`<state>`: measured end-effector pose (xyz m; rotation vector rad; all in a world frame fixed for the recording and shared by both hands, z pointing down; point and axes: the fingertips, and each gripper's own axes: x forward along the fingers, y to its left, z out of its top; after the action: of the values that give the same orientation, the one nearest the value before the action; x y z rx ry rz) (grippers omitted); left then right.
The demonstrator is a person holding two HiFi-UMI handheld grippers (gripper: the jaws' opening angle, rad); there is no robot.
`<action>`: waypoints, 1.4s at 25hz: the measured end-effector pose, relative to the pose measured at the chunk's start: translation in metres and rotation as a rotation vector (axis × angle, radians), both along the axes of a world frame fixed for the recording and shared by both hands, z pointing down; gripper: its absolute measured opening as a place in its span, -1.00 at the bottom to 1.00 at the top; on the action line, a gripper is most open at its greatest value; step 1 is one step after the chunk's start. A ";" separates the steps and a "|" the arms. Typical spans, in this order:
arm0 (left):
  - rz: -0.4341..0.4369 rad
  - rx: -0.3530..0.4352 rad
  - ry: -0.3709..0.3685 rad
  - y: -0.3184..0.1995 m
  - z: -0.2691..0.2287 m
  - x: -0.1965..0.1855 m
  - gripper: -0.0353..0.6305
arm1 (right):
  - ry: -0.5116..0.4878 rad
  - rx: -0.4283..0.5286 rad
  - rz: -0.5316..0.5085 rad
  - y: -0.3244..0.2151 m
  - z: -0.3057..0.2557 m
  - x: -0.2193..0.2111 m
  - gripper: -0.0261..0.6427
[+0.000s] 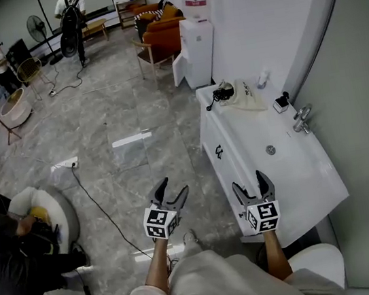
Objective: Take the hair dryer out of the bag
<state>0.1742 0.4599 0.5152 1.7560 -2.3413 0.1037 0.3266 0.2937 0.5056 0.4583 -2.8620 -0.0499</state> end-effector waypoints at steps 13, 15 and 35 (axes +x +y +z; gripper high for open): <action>0.050 0.011 0.012 -0.044 0.000 -0.124 -0.02 | 0.016 0.016 0.062 -0.035 -0.004 -0.110 0.15; 0.066 0.011 0.013 -0.049 0.000 -0.140 -0.02 | 0.019 0.019 0.075 -0.039 -0.005 -0.124 0.15; 0.078 -0.009 0.041 -0.074 0.019 -0.213 -0.02 | 0.056 0.009 0.075 -0.065 0.014 -0.197 0.13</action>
<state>-0.0390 0.3862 0.5340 1.8281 -2.2402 0.0893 0.1298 0.2286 0.5200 0.5563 -2.7887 -0.0615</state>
